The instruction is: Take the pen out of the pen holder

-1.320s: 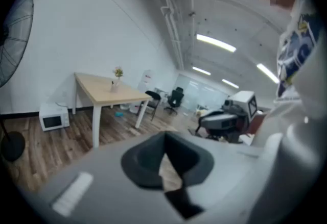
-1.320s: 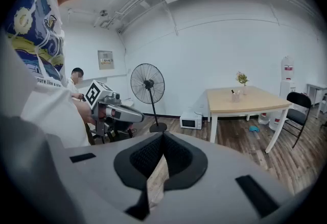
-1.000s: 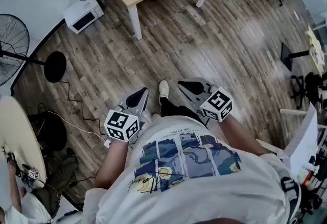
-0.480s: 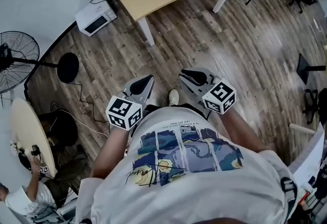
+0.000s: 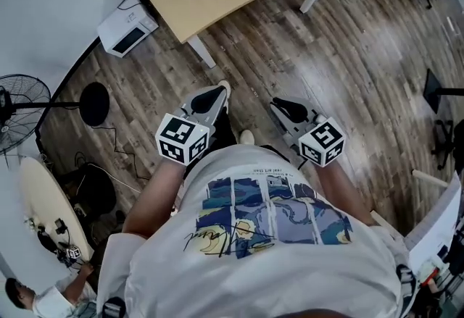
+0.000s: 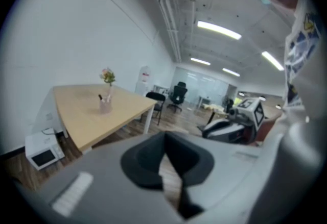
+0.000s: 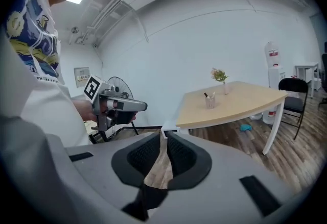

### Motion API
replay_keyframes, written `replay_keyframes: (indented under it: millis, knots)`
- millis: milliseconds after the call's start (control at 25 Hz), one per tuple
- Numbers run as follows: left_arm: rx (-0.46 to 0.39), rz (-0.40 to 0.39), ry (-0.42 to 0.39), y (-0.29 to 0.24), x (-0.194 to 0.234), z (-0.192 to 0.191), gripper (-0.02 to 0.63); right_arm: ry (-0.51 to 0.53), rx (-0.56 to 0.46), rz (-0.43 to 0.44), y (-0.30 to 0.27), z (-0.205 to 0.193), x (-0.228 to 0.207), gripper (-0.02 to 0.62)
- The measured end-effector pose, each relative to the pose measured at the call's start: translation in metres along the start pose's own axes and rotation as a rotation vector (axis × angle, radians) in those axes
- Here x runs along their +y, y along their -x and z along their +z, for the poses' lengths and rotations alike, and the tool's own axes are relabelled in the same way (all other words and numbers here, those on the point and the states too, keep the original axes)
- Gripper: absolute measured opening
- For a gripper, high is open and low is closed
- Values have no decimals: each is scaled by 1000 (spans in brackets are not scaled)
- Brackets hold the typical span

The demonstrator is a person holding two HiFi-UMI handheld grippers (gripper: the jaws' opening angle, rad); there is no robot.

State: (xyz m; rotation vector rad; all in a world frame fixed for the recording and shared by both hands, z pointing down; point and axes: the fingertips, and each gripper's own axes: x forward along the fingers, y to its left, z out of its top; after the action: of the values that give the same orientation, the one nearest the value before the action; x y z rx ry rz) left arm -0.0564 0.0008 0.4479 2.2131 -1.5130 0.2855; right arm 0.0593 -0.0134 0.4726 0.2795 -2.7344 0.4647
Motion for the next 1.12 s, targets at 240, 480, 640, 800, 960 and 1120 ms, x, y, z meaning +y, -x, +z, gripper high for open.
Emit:
replay_keyframes:
  millis: [240,480,640,800,960,1120]
  knots:
    - [-23,-11,-33,-61,75,45,38,-55,2,-139,-5,20,-58,31]
    - [-24,-11,-67,-141,174,102,74,-115,-9,-299,-7,49,-110,28]
    - [-12,-5,-96,-195,229,129,80,-171,-19,-378,-14,59,-134,29]
    - [14,24,-100,-240,280,146,83,-205,-15,-430,-24,67,-149,29]
    - [53,96,-91,-284,328,155,104,-239,-29,-514,-16,74,-166,28]
    - [111,165,-100,-324,361,153,112,-296,-47,-591,-7,68,-180,28]
